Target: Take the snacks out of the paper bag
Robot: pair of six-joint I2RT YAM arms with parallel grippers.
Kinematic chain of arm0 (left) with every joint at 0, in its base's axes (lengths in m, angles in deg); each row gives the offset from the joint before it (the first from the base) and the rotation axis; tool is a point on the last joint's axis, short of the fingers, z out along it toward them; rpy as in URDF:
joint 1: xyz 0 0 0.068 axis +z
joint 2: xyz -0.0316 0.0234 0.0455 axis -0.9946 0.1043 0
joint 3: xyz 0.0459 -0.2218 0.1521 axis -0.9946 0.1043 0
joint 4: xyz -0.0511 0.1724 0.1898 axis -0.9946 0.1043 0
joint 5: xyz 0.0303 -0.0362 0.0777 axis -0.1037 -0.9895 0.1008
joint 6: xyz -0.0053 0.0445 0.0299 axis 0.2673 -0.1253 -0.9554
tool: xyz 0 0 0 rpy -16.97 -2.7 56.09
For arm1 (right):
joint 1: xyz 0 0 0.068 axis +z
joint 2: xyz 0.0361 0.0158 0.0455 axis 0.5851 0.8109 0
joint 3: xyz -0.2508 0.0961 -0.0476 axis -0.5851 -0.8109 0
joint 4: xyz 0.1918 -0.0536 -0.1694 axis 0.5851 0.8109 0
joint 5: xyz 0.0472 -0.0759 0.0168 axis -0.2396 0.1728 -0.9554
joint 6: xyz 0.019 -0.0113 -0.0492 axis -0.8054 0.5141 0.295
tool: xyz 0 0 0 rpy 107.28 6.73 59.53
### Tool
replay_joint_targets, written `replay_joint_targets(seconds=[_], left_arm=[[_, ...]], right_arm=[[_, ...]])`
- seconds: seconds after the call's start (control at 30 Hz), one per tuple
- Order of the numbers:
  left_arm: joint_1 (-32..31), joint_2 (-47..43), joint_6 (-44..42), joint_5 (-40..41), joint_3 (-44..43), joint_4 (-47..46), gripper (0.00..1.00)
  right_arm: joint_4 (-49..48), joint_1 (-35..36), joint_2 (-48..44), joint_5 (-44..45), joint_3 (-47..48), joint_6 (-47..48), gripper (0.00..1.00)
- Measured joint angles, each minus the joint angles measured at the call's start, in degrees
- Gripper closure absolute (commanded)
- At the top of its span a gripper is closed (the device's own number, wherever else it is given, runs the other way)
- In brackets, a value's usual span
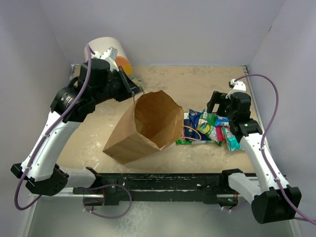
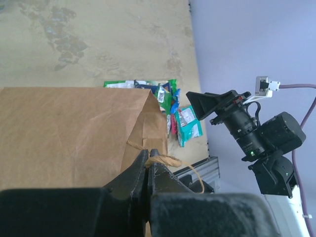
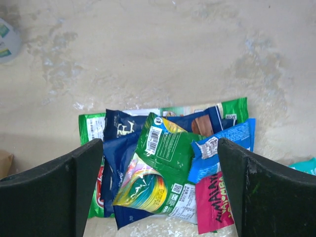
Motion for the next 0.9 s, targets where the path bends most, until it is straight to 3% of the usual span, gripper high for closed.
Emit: replay_joint_targets(seconds=[0.67, 0.77, 0.9], left_arm=[[1.1, 4.2, 8.3, -9.1, 1.3, -15.1, 1.0], [4.2, 1.0, 8.8, -7.6, 6.7, -14.5, 1.0], [13.7, -5.3, 8.7, -4.7, 15.8, -8.9, 1.0]], right_arm=[[5.0, 0.0, 0.7, -3.5, 19.3, -2.6, 0.01], [6.0, 0.0, 1.2, -5.4, 21.1, -2.8, 0.01], [8.5, 0.0, 3.5, -9.1, 25.9, -4.1, 0.01]])
